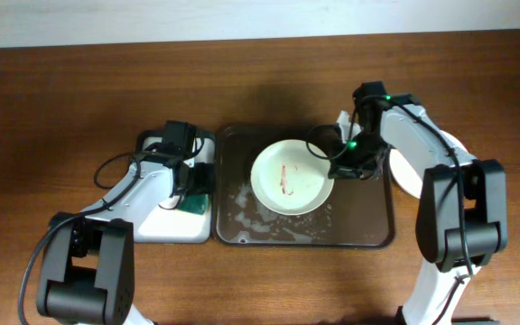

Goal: Clean dirty plates on tray and stack at the side
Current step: 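Grip the top plate with the right gripper and drag it to the tray center, then pick up the sponge with the left gripper and bring it toward the plate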

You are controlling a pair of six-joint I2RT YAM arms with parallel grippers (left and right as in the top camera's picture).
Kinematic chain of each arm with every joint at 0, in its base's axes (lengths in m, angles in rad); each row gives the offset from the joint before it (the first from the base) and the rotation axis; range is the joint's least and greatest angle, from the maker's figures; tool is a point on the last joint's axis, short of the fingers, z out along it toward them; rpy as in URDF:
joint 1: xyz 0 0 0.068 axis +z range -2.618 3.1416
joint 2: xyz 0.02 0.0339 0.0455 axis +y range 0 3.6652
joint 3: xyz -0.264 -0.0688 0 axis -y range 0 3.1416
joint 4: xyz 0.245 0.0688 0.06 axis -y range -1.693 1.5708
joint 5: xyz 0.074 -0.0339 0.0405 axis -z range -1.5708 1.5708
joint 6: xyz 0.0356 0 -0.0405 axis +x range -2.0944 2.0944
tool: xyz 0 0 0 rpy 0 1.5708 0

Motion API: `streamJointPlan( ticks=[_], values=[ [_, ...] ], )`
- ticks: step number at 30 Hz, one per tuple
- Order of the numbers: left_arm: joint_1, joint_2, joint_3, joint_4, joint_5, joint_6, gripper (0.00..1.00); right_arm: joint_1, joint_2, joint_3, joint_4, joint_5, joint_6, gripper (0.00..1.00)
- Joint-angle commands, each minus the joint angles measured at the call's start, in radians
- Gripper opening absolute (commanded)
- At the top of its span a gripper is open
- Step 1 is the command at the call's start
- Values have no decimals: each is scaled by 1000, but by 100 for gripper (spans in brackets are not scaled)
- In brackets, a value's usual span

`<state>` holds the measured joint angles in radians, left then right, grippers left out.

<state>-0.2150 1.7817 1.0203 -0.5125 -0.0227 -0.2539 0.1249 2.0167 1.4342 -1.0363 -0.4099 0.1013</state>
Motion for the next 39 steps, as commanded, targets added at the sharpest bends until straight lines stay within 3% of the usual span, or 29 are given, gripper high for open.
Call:
streamJointPlan(
  ticks=[1,5,7,9,10,12,13,14,15,27,39],
  values=[
    [-5,-17,-6,35,16,1,84,25,-22,-11,4,86,57,4],
    [-6,-15,-6,40,16,1,76,27,-11,-21,7,108,65,4],
    [-5,-14,-6,19,16,1,65,27,-11,-40,20,108,65,4],
    [-5,-14,-6,8,16,1,62,27,-11,-46,23,108,65,4],
    [-5,-14,-6,7,16,1,54,27,-11,-47,23,108,65,4],
    [-5,-14,-6,6,-2,1,23,27,-11,-47,23,108,65,4],
    [-5,-14,-6,6,-13,1,16,27,-11,-47,23,108,65,4],
    [-5,-14,-6,6,-31,1,2,27,-11,-48,23,108,65,4],
    [-5,-14,-6,7,-45,1,0,27,-11,-51,22,108,65,4],
    [-5,-219,48,-21,-63,1,0,27,-11,-53,29,107,65,4],
    [-5,-245,49,31,-106,1,0,27,-11,-53,29,107,65,4]
  ],
)
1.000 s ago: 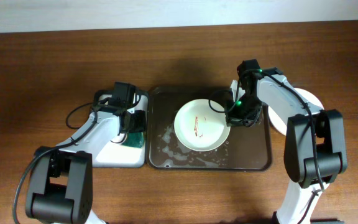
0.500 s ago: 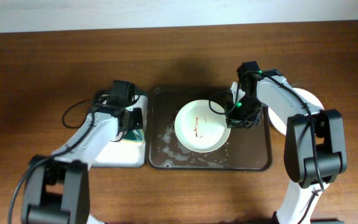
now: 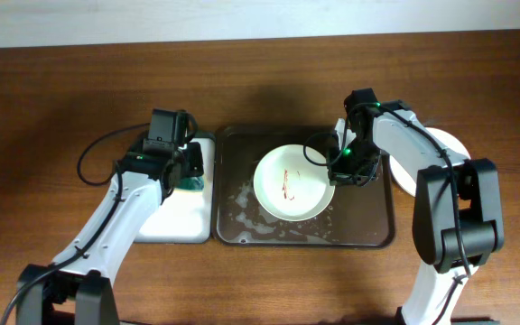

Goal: Clean dirty plates on tray and stack at the side
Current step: 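Pick up the sponge with the left gripper and bring it toward the plate, then scrub the third plate with the sponge while the right gripper holds it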

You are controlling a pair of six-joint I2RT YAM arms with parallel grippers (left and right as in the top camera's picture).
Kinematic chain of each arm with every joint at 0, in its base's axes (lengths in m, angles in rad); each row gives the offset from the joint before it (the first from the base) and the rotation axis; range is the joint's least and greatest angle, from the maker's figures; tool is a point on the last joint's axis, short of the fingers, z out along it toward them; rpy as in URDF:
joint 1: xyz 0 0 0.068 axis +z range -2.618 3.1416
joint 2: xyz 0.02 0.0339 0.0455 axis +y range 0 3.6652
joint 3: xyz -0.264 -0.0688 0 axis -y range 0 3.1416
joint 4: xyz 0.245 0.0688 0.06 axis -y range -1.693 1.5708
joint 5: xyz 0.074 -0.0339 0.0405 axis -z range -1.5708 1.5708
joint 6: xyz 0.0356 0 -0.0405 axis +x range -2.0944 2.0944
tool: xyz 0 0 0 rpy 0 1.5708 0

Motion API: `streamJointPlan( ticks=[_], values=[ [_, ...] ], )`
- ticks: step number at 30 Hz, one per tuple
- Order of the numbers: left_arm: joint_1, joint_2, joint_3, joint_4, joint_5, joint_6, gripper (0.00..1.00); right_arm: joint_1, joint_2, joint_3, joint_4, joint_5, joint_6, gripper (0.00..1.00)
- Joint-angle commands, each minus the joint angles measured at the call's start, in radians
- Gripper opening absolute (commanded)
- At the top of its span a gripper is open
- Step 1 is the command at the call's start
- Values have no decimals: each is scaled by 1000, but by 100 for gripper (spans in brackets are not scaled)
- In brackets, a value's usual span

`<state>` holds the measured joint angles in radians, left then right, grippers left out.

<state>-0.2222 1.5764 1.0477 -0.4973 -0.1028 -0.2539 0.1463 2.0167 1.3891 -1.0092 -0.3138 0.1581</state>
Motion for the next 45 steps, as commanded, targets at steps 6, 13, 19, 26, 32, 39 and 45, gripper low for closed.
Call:
streamJointPlan(
  ticks=[6,13,19,26,32,39,45],
  values=[
    [2,-121,21,196,-97,133,0,6,-11,-8,2,11,8,4],
    [2,-202,21,250,-104,200,0,6,-11,-8,3,11,8,4],
    [2,-202,21,245,-104,199,0,6,-11,-8,3,11,8,4],
    [-11,-181,16,77,-49,56,0,6,-11,-7,3,11,8,4],
    [-11,-11,14,-31,129,-29,0,6,-11,-8,3,11,8,4],
    [-113,4,16,179,395,-98,0,6,-11,-8,3,11,8,4],
    [-302,167,16,443,365,-255,0,6,-11,-8,3,11,8,4]
  ],
)
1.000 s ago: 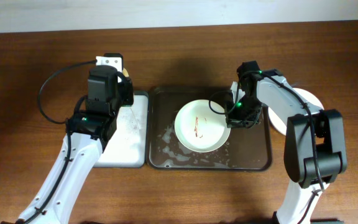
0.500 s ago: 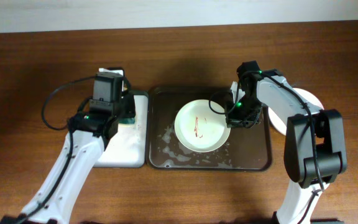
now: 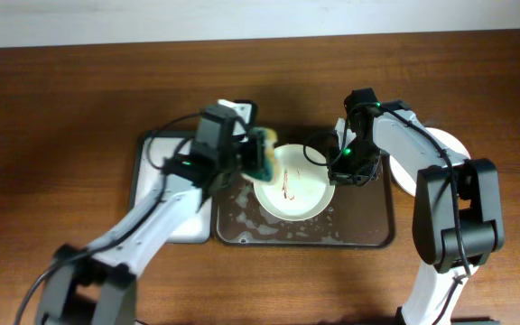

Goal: Clean dirty plates on tray and stack at the side
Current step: 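Scrub the third plate with the sponge while the right gripper holds it, then return the sponge to the white tray with the left gripper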

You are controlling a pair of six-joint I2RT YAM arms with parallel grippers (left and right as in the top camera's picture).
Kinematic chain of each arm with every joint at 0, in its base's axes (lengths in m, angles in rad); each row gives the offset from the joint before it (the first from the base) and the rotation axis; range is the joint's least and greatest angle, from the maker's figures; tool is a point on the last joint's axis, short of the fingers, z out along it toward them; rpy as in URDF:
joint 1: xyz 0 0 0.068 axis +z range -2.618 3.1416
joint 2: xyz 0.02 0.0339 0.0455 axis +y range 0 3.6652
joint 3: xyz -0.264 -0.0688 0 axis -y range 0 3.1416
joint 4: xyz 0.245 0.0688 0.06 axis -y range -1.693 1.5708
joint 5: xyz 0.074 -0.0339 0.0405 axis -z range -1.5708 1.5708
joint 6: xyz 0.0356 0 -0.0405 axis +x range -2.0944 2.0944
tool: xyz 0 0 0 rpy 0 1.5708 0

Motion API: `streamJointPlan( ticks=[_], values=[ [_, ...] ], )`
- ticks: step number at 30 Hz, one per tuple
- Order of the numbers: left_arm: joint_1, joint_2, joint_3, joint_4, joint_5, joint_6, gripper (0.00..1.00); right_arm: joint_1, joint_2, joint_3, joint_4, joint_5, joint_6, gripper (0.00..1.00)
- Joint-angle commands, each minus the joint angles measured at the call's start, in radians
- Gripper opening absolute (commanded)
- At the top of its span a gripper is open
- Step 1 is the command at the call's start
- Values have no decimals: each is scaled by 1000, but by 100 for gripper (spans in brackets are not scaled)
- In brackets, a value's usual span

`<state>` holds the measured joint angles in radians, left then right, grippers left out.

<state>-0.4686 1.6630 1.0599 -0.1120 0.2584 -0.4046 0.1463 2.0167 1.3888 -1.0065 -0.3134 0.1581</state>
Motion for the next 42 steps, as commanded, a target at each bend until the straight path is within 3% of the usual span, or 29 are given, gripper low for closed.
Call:
streamJointPlan(
  ticks=[1,7,11,15,20,22,29,31,36,42],
  values=[
    [-76,106,4,99,4,-104,0,6,-11,-7,0,11,7,4],
    [-183,274,4,276,-62,-103,0,6,-11,-7,0,11,7,4],
    [-211,340,4,274,-131,-102,0,6,-11,-7,0,11,8,4],
    [-206,343,4,114,-267,-99,0,6,-11,-7,0,11,7,4],
    [-151,316,4,-3,-274,-69,0,6,-11,-7,-4,11,7,4],
    [-129,267,5,-30,-286,-8,0,6,-11,-7,-4,11,7,4],
    [-110,15,7,-116,-308,10,0,6,-11,-7,2,11,7,4],
    [-57,-115,7,-222,-308,10,0,6,-12,-7,26,6,8,4],
    [113,-148,5,-476,-307,93,0,4,-53,36,36,17,7,4],
    [241,-89,4,-533,-307,220,0,12,-247,42,-19,203,7,4]
  ],
)
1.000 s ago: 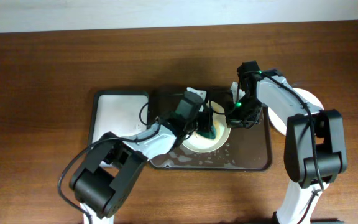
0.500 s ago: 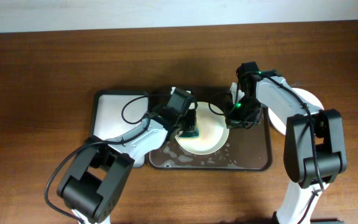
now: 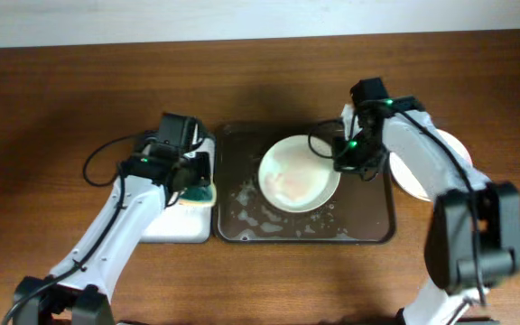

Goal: Clean dirty plates on tray and stack at the side
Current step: 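Return the sponge to the white tray with the left gripper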

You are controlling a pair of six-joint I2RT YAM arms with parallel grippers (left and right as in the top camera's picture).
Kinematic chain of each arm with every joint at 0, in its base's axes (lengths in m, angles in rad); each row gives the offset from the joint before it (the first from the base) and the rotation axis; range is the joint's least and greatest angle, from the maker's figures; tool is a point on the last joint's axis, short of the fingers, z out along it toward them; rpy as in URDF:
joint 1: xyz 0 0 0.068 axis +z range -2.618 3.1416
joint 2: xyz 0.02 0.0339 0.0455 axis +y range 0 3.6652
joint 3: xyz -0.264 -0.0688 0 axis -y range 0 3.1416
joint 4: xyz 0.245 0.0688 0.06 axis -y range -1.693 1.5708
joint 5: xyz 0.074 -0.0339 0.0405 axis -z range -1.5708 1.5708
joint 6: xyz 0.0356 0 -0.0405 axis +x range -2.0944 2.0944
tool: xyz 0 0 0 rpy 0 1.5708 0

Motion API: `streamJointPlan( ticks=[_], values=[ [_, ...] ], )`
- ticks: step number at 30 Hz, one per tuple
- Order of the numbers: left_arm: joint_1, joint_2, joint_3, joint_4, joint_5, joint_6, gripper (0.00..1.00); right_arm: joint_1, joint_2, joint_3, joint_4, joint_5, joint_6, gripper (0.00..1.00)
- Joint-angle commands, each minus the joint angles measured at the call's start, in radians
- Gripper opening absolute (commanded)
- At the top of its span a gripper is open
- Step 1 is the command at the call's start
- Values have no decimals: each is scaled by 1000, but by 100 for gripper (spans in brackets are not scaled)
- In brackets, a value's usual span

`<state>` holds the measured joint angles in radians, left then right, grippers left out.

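A white plate (image 3: 298, 173) lies on the dark tray (image 3: 368, 230), its face pale with only a faint pinkish tint. My right gripper (image 3: 337, 162) is shut on the plate's right rim. Off to the left, my left gripper (image 3: 195, 183) hangs over the white board (image 3: 165, 226), shut on a green and yellow sponge (image 3: 202, 193) that rests at the board's right edge.
Suds and water (image 3: 255, 215) are spread over the tray's front left. A stack of white plates (image 3: 415, 181) sits right of the tray, partly hidden by my right arm. Brown table surrounds everything.
My left gripper has moved with the sponge from the plate's left rim back to the white board. The red streak on the plate is gone. The plate sits slightly further right.
At first my left gripper held the sponge on the white board while my right gripper held a red-streaked plate on the tray. The sponge then hung above the board, later at the plate's left rim. Now it is back over the board and the plate looks clean.
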<state>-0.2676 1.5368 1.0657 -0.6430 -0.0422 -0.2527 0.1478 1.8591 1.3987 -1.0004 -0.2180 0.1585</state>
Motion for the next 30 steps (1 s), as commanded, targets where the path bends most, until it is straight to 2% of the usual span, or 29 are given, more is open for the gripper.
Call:
streamJointPlan(
  ticks=[1,7,8,9,10,11,12,13,19,20,21,25,28,29,30],
  values=[
    [57,69,-2,0,-7,68,0,17,-117,32,-50,125,6,4],
    [69,232,-2,72,-3,68,0,48,-121,19,-126,155,7,4],
    [69,240,-2,83,-3,68,1,48,-113,7,-122,155,7,4],
    [69,244,-2,94,-3,68,6,48,-97,-5,-119,155,7,4],
    [69,244,-2,101,-3,68,11,48,-83,-13,-117,155,7,4],
    [69,243,-2,101,-3,68,26,48,-71,-18,-107,157,7,6],
    [69,243,-2,100,-2,68,51,45,-56,-20,-80,156,8,23],
    [69,243,-1,101,1,68,60,40,-51,-20,-55,155,8,35],
    [68,166,29,54,1,68,76,-24,5,-20,48,159,7,36],
    [68,143,29,32,1,68,90,-31,22,-20,49,159,6,36],
    [68,127,29,5,1,68,100,-32,47,-21,49,159,3,33],
    [68,122,29,-76,1,68,100,-31,141,-21,56,143,3,31],
    [68,122,29,-82,1,68,100,-31,182,-21,60,140,4,31],
    [68,122,29,-82,1,67,100,-31,195,-21,63,137,4,28],
    [68,122,29,-84,1,67,100,-31,203,-21,63,132,3,19]
  ],
)
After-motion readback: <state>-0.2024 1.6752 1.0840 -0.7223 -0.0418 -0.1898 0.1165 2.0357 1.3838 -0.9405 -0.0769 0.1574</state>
